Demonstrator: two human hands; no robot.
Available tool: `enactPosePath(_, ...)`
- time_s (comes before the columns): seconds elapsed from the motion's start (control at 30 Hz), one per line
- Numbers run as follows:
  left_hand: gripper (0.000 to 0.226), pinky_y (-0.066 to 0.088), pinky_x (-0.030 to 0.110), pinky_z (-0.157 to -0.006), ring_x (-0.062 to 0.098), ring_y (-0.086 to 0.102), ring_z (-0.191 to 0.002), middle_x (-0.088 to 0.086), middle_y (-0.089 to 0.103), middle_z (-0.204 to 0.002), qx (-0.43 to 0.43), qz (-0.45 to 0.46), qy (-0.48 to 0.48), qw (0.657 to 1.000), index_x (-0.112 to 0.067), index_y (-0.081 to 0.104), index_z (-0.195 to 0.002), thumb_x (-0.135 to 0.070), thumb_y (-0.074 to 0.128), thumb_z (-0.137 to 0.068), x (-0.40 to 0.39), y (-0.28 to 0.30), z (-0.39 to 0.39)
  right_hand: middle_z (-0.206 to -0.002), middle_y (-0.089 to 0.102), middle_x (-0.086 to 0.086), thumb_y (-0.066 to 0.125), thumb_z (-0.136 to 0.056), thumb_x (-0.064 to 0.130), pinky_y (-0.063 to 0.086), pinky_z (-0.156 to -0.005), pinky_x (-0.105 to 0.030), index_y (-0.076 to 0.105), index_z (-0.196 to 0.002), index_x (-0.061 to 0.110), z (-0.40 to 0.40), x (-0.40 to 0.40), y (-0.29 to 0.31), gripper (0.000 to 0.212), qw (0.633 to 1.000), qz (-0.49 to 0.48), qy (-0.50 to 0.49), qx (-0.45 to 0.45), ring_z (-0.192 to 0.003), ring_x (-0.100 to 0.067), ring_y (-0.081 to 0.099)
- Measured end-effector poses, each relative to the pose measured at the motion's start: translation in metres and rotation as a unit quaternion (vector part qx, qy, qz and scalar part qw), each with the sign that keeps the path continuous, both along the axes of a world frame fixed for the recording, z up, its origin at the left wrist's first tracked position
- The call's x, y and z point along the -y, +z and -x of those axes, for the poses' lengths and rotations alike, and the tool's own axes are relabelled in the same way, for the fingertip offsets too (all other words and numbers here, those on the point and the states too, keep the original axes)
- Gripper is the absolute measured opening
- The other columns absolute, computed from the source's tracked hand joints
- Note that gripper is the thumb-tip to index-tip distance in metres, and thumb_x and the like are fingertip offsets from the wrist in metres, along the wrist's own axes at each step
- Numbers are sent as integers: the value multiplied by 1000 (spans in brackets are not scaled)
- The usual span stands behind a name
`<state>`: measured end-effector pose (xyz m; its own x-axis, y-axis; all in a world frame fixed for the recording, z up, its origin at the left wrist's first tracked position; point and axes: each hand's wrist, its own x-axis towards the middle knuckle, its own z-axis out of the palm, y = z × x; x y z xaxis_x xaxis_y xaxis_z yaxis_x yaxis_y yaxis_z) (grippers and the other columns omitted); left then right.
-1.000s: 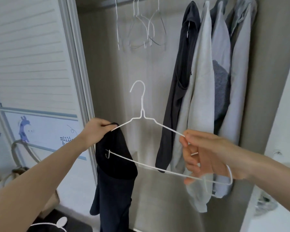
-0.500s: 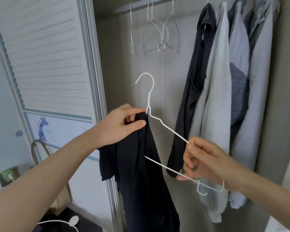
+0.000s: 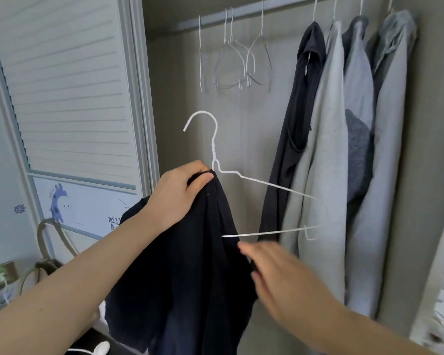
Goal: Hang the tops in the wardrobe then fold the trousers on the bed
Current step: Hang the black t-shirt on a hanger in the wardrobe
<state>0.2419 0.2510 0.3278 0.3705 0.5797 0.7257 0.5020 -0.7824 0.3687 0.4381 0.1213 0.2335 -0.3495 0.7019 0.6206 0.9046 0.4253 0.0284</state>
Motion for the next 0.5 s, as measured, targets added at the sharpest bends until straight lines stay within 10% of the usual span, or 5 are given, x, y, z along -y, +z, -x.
enactPosePath(0.13, 17, 38, 11, -70, 3, 55, -74, -14, 60, -75, 30, 14, -23, 999, -26, 62, -85, -25, 52, -99, 8, 13, -6, -149, 25, 17, 48, -98, 26, 31, -96, -7, 7, -152, 29, 20, -17, -25, 68, 957, 256, 15, -137, -117, 3, 46)
enactPosePath(0.23, 18, 38, 15, -71, 3, 54, -73, -13, 60, -75, 37, 11, -22, 999, -27, 62, -83, -28, 53, -99, 10, 19, 1, -124, 52, 6, 50, -96, 32, 42, -85, -16, 33, -138, 24, 21, -29, -27, 46, 939, 310, 9, -145, -99, -5, 56)
enactPosePath(0.37, 16, 42, 35, -93, 2, 58, -83, -21, 63, -85, 11, 1, 48, 999, -32, 63, -87, -35, 52, -99, 1, 23, 36, -80, 60, 9, 47, -83, 47, 51, -82, -46, 58, -88, 25, -5, -37, -44, 26, 983, 122, -69, 115, -82, -13, 59)
enactPosePath(0.5, 18, 28, 47, -110, 2, 59, -94, -27, 65, -89, -39, -8, 114, 993, -44, 60, -85, -44, 49, -99, -10, 14, 72, -85, 56, 9, 44, -77, 45, 46, -85, -57, 58, -99, 31, -44, -46, -38, 30, 981, 24, -86, 173, -84, -14, 57)
